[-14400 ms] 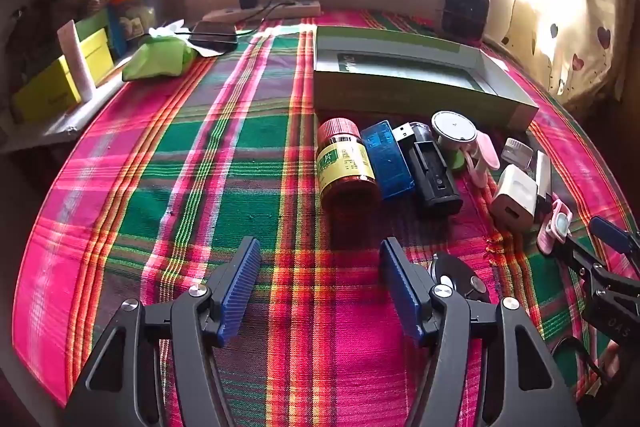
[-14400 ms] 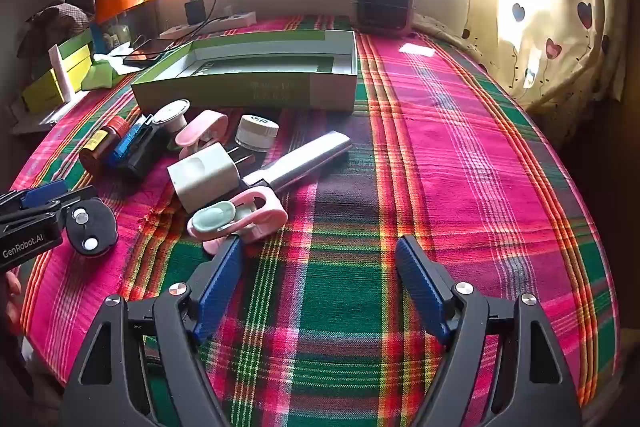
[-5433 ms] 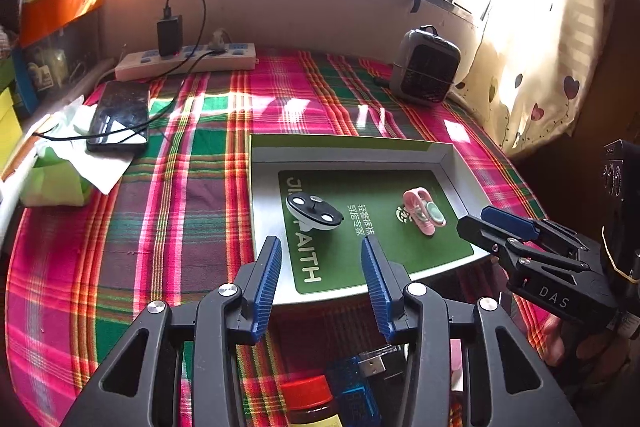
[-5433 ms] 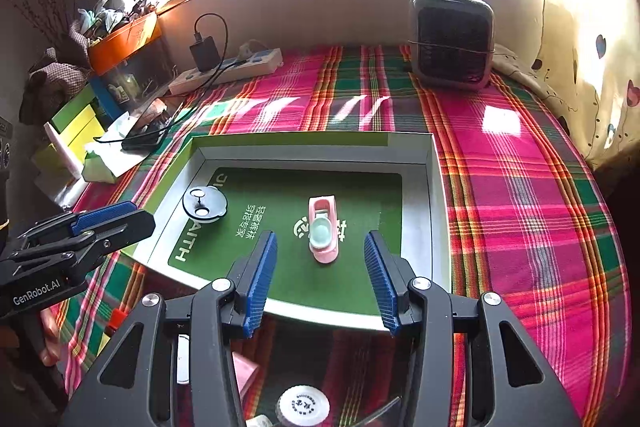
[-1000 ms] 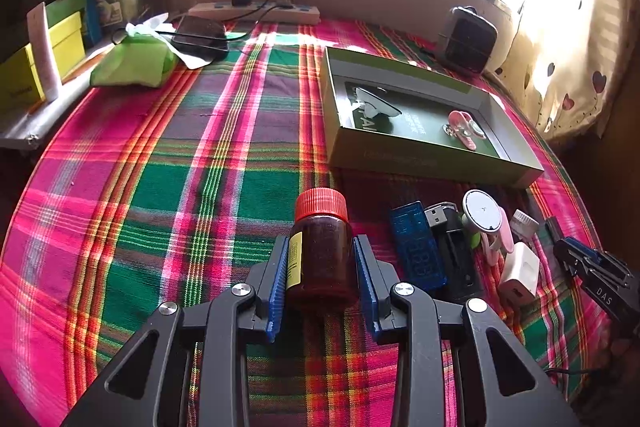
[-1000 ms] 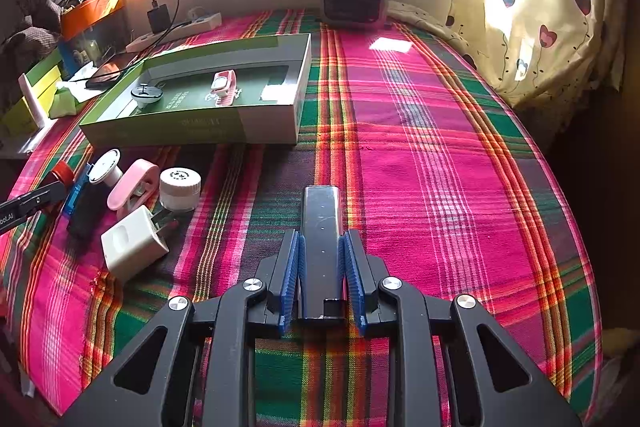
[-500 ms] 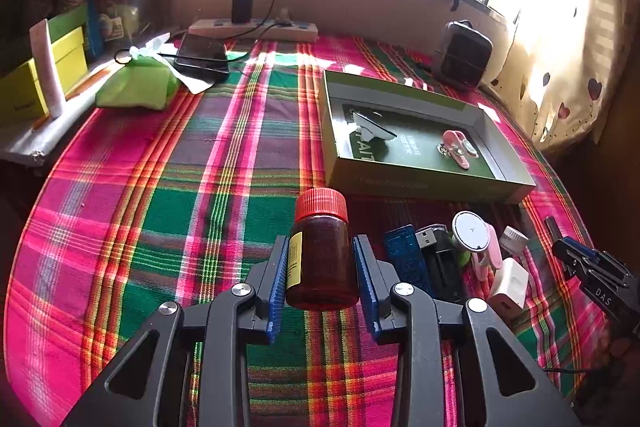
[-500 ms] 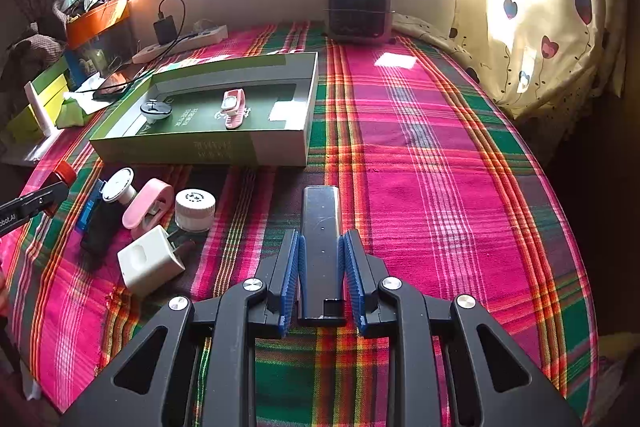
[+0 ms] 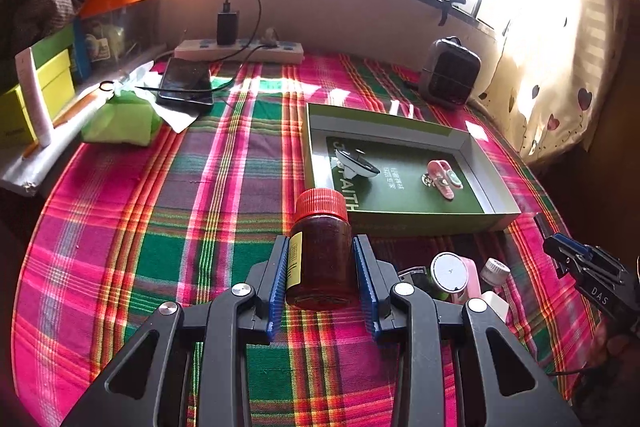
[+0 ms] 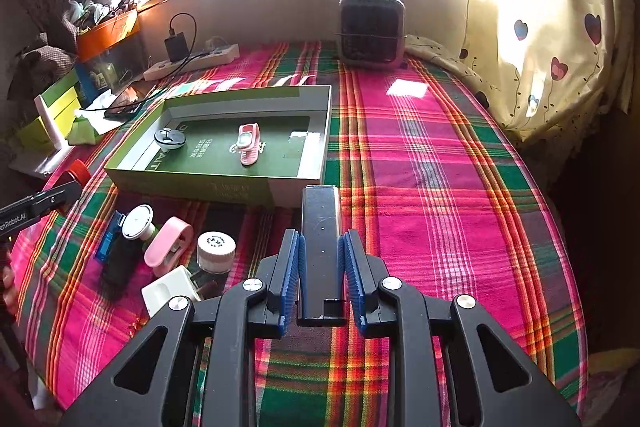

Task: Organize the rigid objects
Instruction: 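Carry the red-capped jar in the left tool while the right tool carries the grey bar to the tray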

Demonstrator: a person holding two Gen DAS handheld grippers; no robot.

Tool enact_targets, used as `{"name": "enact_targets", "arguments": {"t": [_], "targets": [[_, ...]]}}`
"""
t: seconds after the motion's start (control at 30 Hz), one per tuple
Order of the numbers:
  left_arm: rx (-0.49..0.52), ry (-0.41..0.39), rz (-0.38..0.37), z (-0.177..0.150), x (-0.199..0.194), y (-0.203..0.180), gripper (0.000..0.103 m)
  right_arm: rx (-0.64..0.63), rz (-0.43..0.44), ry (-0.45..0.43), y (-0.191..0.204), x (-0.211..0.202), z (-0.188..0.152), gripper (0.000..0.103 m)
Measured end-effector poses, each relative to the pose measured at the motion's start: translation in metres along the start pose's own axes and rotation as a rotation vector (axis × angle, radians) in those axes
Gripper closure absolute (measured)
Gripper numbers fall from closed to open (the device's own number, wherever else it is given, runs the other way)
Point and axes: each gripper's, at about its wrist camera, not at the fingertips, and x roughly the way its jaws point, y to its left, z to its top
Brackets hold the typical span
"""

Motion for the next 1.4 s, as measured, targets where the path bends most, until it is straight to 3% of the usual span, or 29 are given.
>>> {"name": "enact_targets", "arguments": {"t": [0.53, 1.0, 1.4], "targets": [[0.048, -0.002, -0.076, 0.052, 0.028, -0.029, 0.072, -0.021, 0.046, 0.010, 0.003, 0.027, 0.050, 0.079], [0.118, 0.078, -0.141, 0.076, 0.078, -0.066, 0.072, -0.037, 0.064, 0.068, 0.010, 0.074, 0.080, 0.079], [0.148, 0.169, -0.130, 0.078, 0.126, -0.079, 0.072, -0.060, 0.072, 0.127, 0.019, 0.112, 0.095, 0.079]]}}
